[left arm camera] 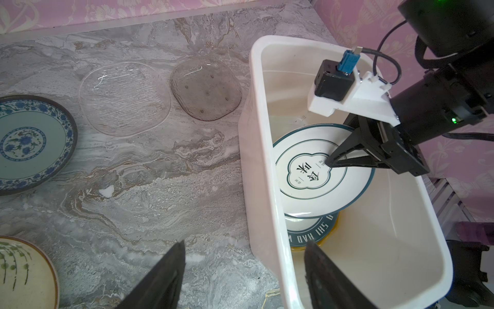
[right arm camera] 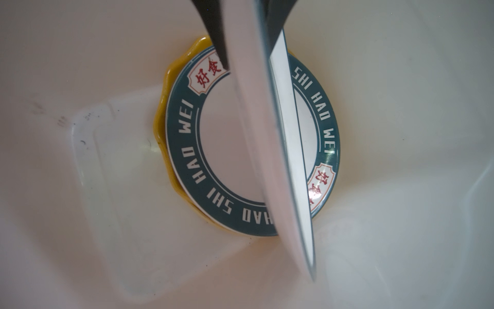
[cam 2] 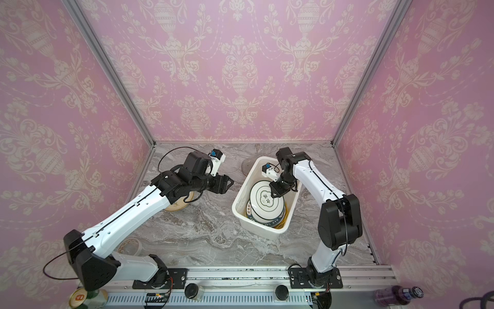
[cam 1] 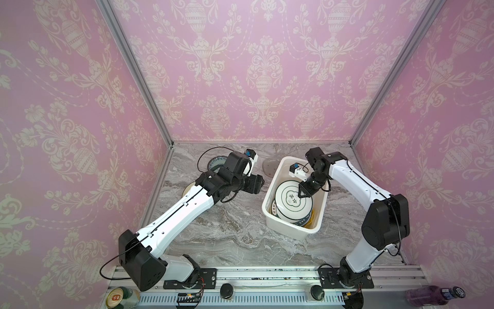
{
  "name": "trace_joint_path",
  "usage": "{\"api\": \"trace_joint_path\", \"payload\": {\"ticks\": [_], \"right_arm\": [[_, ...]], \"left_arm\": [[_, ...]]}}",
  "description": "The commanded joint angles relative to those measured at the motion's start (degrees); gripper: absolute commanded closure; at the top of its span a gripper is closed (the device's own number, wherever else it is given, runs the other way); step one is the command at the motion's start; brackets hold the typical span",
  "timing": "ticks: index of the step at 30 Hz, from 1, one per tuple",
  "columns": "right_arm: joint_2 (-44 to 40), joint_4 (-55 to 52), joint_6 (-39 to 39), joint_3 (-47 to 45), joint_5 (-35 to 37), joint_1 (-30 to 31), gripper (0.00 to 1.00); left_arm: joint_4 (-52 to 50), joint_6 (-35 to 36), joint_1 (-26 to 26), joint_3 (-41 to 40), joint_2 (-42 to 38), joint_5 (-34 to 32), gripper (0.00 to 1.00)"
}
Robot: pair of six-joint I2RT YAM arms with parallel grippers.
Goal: Place the plates into the plastic bin on the countertop
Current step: Place the plate in the plastic bin.
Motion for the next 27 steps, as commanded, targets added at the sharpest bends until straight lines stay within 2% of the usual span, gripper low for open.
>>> {"api": "trace_joint_path", "payload": {"ticks": [1,10,27], "right_arm": [[1.57,0.68,-0.53,-1.36,3.81,-0.56,0.79],[3.13,1.91,-0.04,-1.72,3.84,-0.92,0.77],[8.80,0.83,1.43,1.78,2.14,-1.09,0.64]], "left_arm": [[-0.63,-0.56,0.41,2.06,1.08,-0.76,0.28],[-1.20,-0.86,0.41,2.66,1.70,-0.57,0.29],[-2.18,-1.21,0.34,3.06,1.44,-0.71,0.29]]}}
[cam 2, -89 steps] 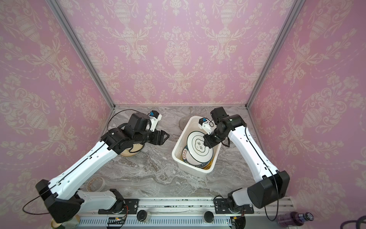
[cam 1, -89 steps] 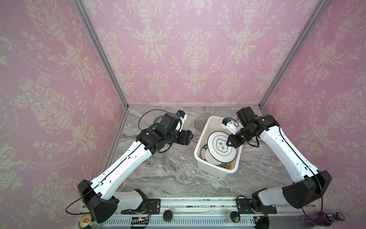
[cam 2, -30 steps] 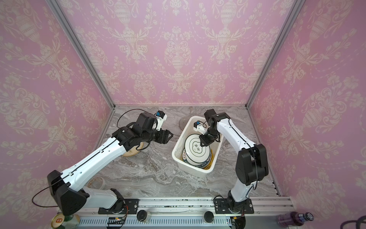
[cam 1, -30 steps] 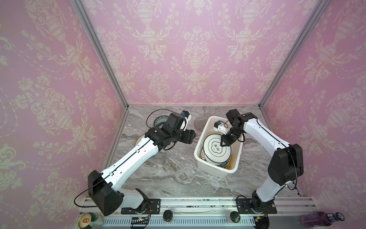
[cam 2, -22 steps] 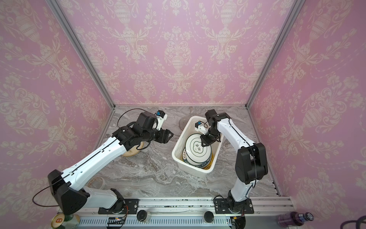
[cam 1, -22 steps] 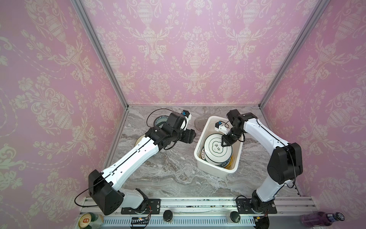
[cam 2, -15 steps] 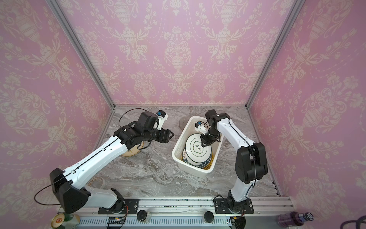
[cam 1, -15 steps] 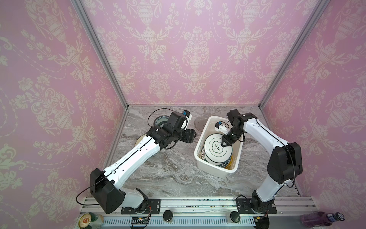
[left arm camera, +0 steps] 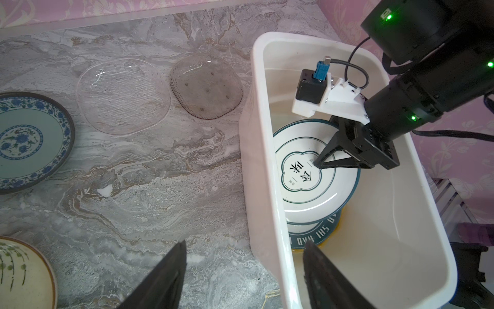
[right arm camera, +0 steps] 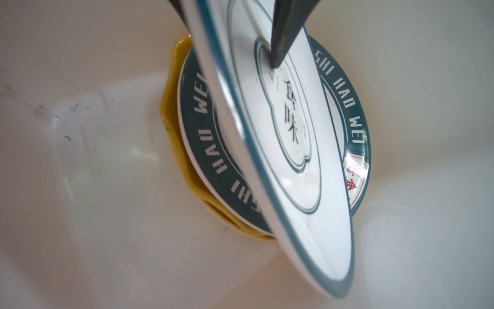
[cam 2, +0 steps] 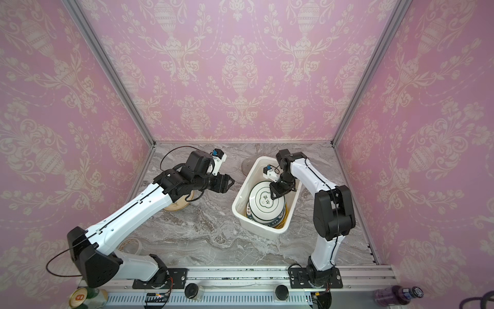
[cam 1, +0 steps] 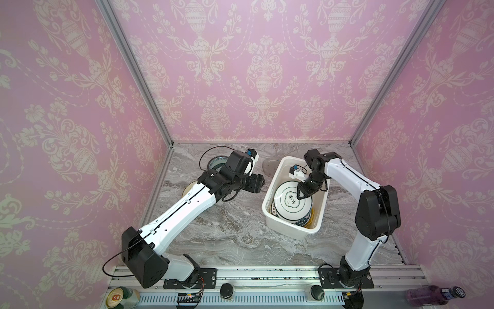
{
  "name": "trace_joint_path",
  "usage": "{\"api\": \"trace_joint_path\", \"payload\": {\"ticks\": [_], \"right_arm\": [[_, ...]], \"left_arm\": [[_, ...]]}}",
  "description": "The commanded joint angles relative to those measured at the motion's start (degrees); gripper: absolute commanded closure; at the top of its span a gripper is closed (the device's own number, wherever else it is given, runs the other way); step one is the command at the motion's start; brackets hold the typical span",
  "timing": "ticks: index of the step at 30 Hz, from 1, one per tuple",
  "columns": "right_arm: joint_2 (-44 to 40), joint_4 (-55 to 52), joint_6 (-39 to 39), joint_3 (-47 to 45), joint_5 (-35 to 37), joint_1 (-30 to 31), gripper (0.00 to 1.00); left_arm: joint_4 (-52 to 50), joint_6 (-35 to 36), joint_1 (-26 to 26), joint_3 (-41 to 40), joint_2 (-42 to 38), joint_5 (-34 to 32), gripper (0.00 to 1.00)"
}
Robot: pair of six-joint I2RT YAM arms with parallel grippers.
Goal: Place the plates into the plastic bin on the countertop
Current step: Place the plate in the plastic bin.
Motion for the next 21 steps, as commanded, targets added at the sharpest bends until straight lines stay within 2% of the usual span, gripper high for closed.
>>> {"api": "trace_joint_path", "payload": {"ticks": [1,12,21], "right_arm": [[2.51,-0.24,0.97,0.98,1.96,0.02,0.63],[4.89,2.41,2.71,1.07,1.46,0.11,0.58],[5.21,5.65,4.66,0.38,6.12,0.72,0.53]], "left_arm": [[-1.72,-0.97,0.31,1.98,-0.09,-0.74,0.29],[-2.71,-0.59,0.29,3.11,0.61,-0.92,0.30],[-2.95,-0.42,0.34,3.11,0.68,-1.23,0.30]]}}
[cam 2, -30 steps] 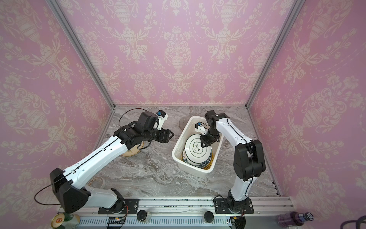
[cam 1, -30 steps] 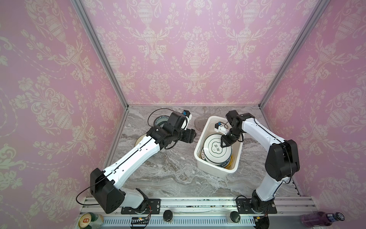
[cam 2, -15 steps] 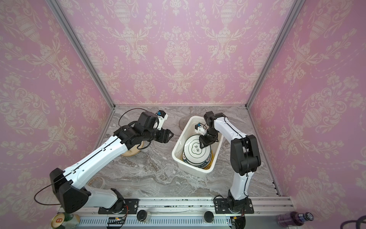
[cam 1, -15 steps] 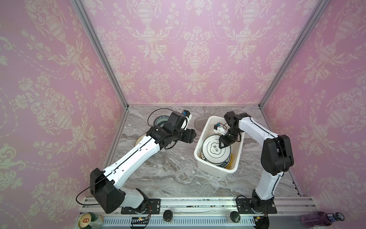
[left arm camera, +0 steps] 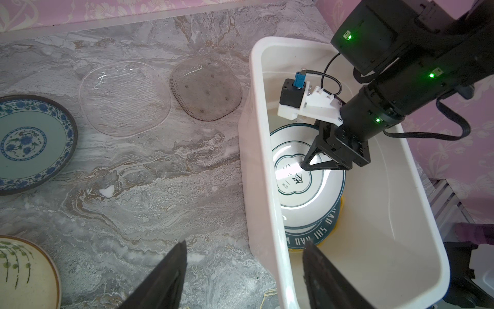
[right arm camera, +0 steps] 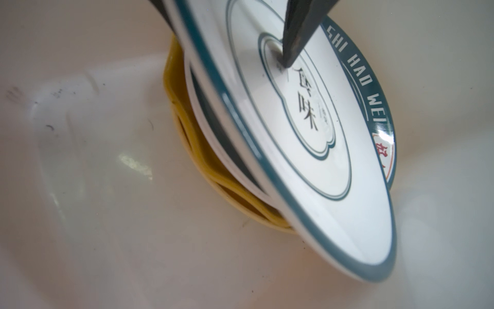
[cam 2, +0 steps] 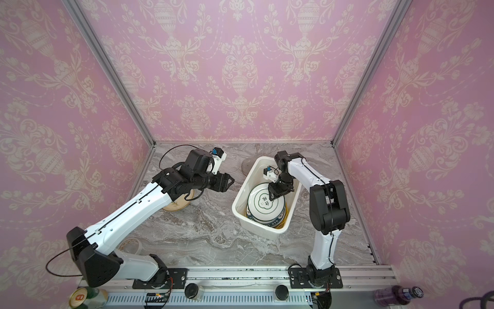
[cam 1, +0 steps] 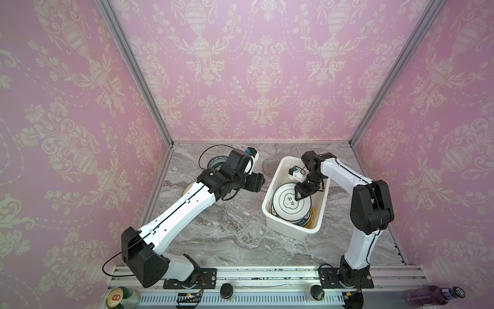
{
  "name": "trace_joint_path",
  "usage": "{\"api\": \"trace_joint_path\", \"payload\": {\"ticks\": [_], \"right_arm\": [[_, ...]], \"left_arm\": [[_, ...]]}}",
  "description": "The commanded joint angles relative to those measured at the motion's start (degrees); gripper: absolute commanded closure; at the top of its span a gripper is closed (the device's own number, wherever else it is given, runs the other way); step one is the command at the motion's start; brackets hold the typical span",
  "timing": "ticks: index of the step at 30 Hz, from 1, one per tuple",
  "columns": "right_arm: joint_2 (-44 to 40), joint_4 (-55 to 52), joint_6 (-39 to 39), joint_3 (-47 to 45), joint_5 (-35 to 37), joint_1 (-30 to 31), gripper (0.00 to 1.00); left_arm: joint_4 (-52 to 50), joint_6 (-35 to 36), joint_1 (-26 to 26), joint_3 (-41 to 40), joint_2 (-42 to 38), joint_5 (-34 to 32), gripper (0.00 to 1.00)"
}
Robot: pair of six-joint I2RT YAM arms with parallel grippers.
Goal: Place the plates into the plastic bin on the countertop
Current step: Place the plate in the plastic bin.
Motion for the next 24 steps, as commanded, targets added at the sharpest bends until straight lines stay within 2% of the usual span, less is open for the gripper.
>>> {"api": "trace_joint_path", "payload": {"ticks": [1,13,24], "right_arm": [[1.25,4.19,1.35,-0.15,5.78,0.88,0.53],[0.30,8.59,1.44,-1.82,9.83,0.93,0.48],[1.94,10.77,1.34,-2.11,9.84,0.92,0.46]], "left_arm": [[-1.47,-0.42,0.37,1.38,0.33,-1.12,0.30],[-1.69,-0.72,0.34,1.37,0.44,-1.12,0.30],[-2.50,-0.72,0.40,2.52,1.77,-1.23,0.30]]}}
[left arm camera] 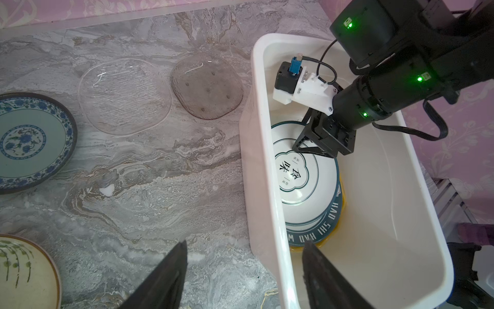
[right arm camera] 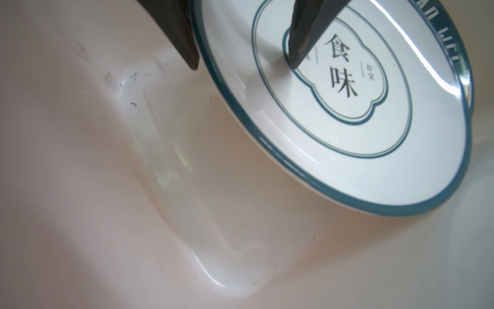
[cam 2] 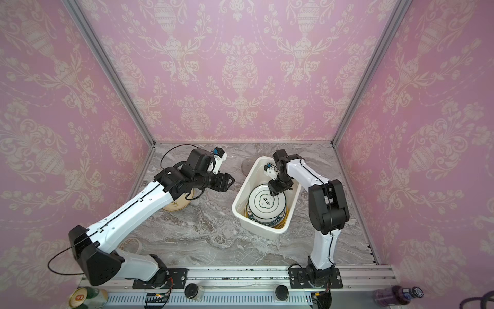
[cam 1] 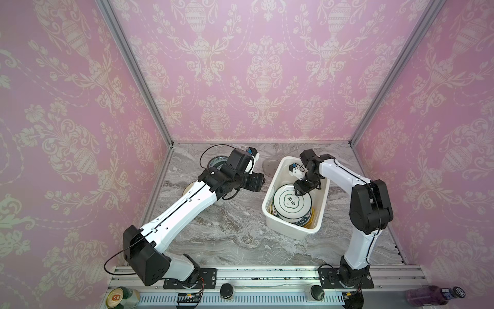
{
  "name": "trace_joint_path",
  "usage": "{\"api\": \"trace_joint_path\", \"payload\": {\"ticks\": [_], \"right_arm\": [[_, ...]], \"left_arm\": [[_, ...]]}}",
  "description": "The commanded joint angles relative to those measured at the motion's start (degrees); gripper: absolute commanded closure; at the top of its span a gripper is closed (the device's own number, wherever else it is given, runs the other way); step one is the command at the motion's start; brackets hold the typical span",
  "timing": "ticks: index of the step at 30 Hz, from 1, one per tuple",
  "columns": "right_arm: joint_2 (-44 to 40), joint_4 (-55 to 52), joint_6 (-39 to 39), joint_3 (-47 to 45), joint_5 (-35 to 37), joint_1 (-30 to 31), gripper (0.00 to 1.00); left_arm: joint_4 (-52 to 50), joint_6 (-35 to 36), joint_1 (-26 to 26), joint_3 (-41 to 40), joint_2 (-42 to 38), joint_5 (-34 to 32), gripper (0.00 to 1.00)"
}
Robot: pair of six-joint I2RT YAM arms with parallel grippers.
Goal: Place the plates into the plastic bin on the countertop
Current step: Place the plate in the plastic bin.
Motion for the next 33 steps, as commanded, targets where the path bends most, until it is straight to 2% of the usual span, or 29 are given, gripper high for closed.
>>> {"api": "trace_joint_path", "payload": {"ticks": [1,12,24,33], "right_arm": [[1.56,1.75,0.68,-1.09,1.61,0.37,0.46],[2.43,2.54,0.46,-2.33,-0.95,1.20,0.46],[-0.86,3.93,-0.73,-7.61,0.65,3.71,0.45],[-3.73,4.45,-0.56,-7.67,2.62,3.98,0.39]], "left_arm": [[-1.95,-0.70,0.41,1.84,0.73,-1.22,0.30],[-2.11,-1.05,0.37,2.28,1.78,-1.36,0.30],[-2.66,-1.45,0.32,1.93,1.17,-1.92,0.30],[-2.66,-1.40,0.33,1.44,0.13,-2.52,0.31]]}}
